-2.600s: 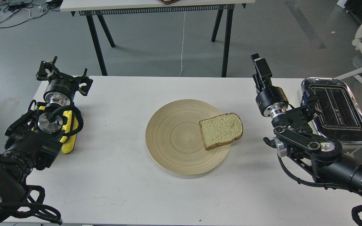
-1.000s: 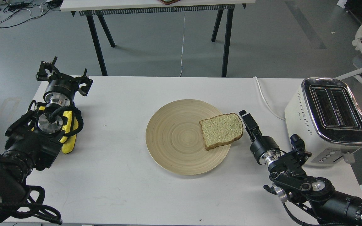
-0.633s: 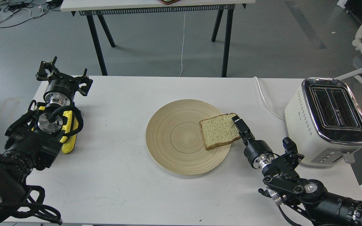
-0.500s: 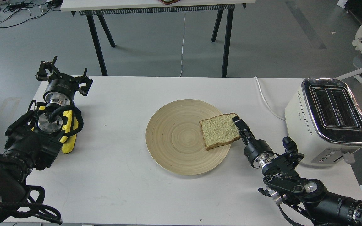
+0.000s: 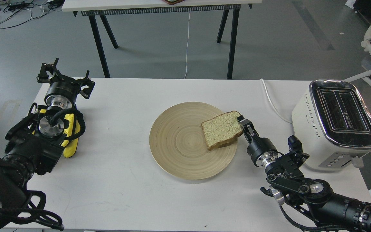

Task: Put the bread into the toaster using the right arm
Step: 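Lift the bread slice with the right gripper up above the toaster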

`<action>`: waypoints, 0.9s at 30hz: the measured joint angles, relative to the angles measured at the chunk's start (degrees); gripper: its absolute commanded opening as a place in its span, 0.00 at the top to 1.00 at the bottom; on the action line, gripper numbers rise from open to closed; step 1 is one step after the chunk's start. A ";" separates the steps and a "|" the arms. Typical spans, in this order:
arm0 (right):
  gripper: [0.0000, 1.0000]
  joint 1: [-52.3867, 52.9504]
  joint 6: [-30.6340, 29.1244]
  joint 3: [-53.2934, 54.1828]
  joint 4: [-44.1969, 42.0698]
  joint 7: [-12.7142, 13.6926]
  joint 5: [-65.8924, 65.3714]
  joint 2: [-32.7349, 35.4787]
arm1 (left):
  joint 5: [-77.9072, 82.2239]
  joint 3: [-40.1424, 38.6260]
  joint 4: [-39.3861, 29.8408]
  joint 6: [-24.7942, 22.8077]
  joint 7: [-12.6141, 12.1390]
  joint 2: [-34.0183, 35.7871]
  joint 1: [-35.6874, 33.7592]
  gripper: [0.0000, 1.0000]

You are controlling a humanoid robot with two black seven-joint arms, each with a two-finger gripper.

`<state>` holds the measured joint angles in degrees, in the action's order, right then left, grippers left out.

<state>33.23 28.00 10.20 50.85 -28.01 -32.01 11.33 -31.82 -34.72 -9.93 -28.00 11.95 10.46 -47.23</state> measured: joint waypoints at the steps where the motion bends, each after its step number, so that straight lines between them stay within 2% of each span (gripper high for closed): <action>1: 1.00 0.17 0.00 0.95 1.18 0.00 0.01 0.37 | 0.00 0.00 0.00 0.00 0.00 0.00 0.00 0.00; 5: 1.00 0.84 0.00 6.64 6.70 0.01 0.02 3.87 | 0.00 0.00 0.00 0.00 0.00 0.00 0.00 0.00; 9: 1.00 2.79 0.00 11.43 12.93 0.01 0.02 10.50 | 0.01 0.00 0.00 0.00 0.00 0.00 0.02 0.00; 12: 1.00 3.51 0.00 15.62 17.51 0.01 0.05 17.53 | 0.00 0.00 0.00 0.00 0.00 0.00 0.04 0.00; 17: 1.00 3.70 0.01 20.20 24.17 0.02 0.06 32.97 | 0.01 0.00 0.00 0.00 0.00 0.00 0.04 0.00; 22: 1.00 2.07 0.01 19.67 27.28 0.01 -0.16 47.26 | 0.00 0.00 0.00 0.00 0.00 0.00 0.04 0.00; 27: 1.00 -0.68 0.01 15.85 27.65 0.01 -0.37 56.07 | 0.01 0.00 0.00 0.00 0.00 0.00 0.04 0.00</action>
<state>32.55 28.00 26.05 78.51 -27.99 -32.38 67.40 -31.81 -34.72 -9.93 -28.00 11.95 10.46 -47.19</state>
